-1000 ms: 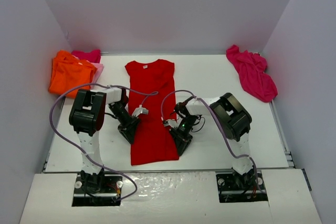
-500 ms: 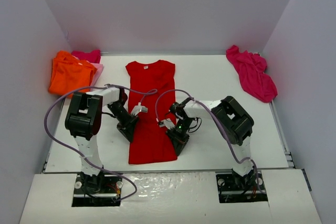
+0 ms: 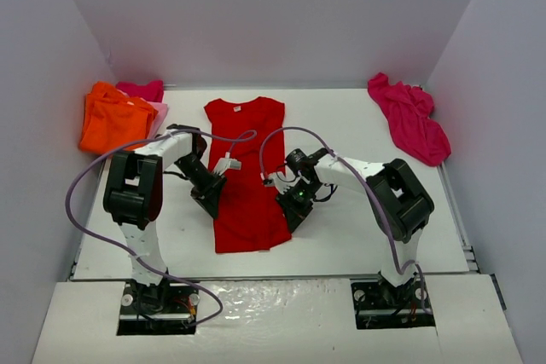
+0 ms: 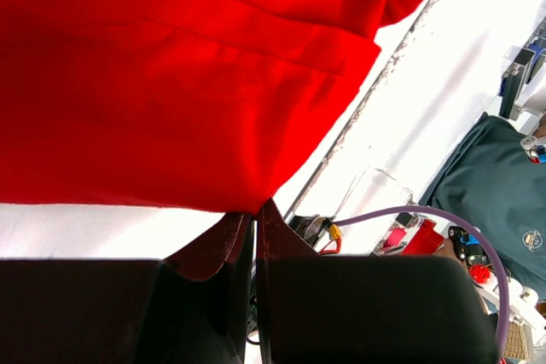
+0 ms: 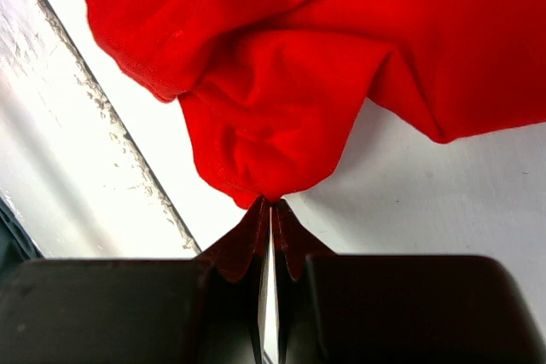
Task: Fold and stack the t-shirts
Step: Grab the bottom of the folded rectangular tshirt with both arms, then fold the folded rectangular tshirt in 1/3 of the way
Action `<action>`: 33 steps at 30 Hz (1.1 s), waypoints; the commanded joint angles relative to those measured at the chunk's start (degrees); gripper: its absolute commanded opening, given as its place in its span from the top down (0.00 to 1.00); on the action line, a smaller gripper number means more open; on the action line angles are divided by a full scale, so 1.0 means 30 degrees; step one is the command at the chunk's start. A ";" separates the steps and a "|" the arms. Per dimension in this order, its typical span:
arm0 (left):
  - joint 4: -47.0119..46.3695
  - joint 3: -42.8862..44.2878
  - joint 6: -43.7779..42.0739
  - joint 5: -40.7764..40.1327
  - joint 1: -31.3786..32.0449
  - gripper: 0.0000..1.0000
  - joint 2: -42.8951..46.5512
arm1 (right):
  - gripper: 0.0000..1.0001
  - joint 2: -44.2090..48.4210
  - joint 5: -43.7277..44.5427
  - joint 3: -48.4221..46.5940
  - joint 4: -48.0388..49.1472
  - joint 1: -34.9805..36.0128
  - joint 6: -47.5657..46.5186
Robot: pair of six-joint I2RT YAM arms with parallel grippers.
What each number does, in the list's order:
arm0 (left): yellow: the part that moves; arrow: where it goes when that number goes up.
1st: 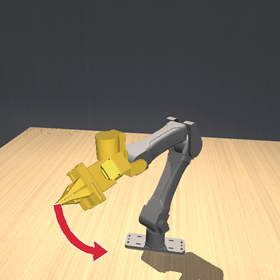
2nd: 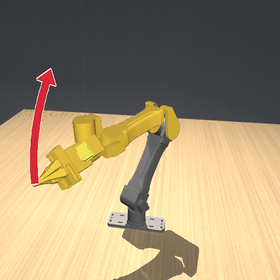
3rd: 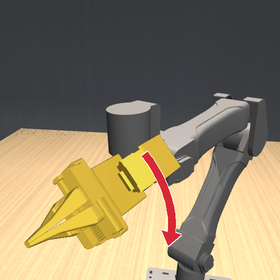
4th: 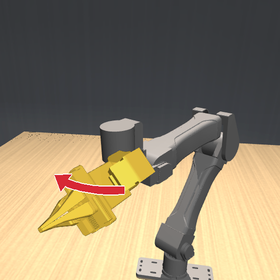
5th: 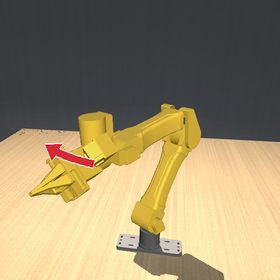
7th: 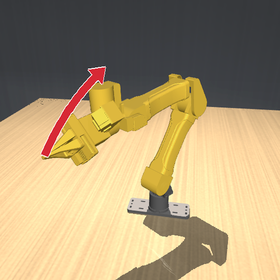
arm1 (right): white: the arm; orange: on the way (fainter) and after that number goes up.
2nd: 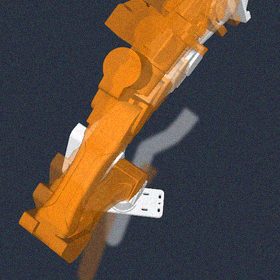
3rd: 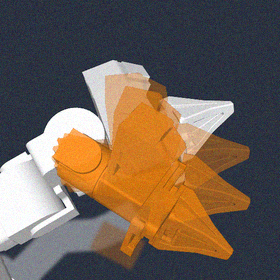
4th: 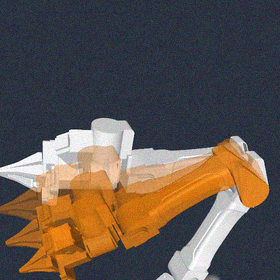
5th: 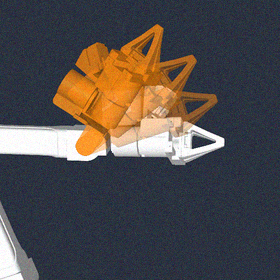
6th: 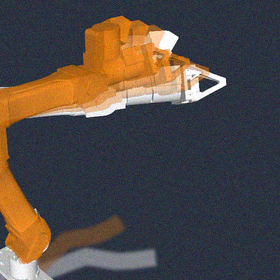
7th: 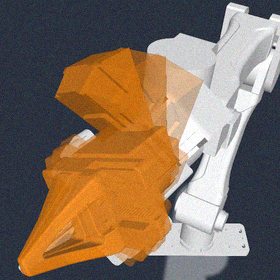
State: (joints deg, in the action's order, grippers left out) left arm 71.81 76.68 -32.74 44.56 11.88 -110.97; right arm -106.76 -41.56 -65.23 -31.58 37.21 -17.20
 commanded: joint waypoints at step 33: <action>0.7675 1.3582 -0.3499 0.3395 -0.2657 1.00 -0.5127 | 1.00 -0.3959 -0.3460 -1.1726 -0.3811 -0.3159 -0.3849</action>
State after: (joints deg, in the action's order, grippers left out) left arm 75.95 110.67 -43.06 51.01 5.88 -124.49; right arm -113.32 -49.26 -95.00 -41.71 30.54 -27.96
